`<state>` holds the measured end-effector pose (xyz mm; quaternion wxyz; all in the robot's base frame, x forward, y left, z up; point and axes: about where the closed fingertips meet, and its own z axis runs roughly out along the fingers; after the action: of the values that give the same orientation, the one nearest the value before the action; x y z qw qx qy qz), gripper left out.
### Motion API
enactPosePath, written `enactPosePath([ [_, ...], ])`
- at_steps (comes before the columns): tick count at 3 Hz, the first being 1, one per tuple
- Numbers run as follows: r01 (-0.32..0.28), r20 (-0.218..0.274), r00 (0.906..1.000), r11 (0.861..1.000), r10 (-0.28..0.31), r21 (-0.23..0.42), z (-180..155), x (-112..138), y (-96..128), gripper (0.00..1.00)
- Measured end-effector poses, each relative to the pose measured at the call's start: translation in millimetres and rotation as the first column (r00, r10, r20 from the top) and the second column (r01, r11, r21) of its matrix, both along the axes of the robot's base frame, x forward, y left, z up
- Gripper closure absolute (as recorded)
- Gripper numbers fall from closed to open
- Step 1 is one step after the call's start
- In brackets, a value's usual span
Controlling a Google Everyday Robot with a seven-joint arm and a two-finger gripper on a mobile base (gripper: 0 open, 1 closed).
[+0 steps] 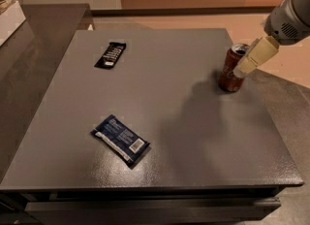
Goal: Move coke can near rxbar blueberry
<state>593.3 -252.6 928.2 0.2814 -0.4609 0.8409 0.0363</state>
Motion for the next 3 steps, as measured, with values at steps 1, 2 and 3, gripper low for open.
enactPosePath([
  [1,0.001,-0.020,0.9998,1.000,-0.001,0.011,-10.3,0.7,-0.5,0.00],
  [2,-0.004,-0.026,0.9997,1.000,0.005,0.018,-12.6,-1.1,2.0,0.02],
  [3,-0.031,-0.057,0.9978,0.998,0.034,0.055,-23.5,-9.9,14.5,0.24],
])
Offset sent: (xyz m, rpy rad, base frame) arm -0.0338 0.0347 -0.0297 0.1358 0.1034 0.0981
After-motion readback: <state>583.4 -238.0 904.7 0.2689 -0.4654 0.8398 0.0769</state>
